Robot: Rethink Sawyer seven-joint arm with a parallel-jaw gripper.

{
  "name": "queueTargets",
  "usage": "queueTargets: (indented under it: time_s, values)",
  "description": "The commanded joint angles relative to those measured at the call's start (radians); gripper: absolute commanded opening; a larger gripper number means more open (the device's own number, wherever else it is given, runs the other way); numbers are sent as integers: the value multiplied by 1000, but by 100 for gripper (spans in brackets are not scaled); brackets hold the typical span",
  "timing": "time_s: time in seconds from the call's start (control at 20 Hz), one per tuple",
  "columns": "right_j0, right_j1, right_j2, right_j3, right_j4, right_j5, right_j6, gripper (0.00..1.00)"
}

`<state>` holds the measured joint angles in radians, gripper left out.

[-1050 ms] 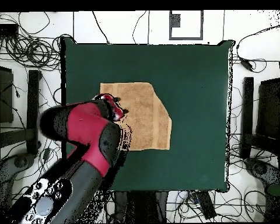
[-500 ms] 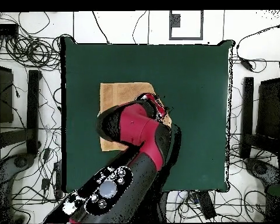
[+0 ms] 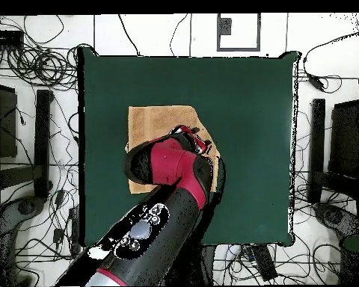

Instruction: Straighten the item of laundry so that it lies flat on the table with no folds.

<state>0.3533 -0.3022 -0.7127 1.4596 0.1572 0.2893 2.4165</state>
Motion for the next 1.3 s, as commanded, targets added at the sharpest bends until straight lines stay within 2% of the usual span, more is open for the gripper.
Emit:
queueTargets:
  time_s: [0.05,0.4,0.65,1.0,1.3]
  values:
    - [-25,50,192,18,-77,-62,2,100]
    - [-133,-1,261,29,-187,-84,-70,100]
    - [-181,13,277,1,-254,-114,-65,100]
    - [-141,116,202,-113,-284,-213,34,100]
    - [-103,149,153,-131,-246,-232,88,100]
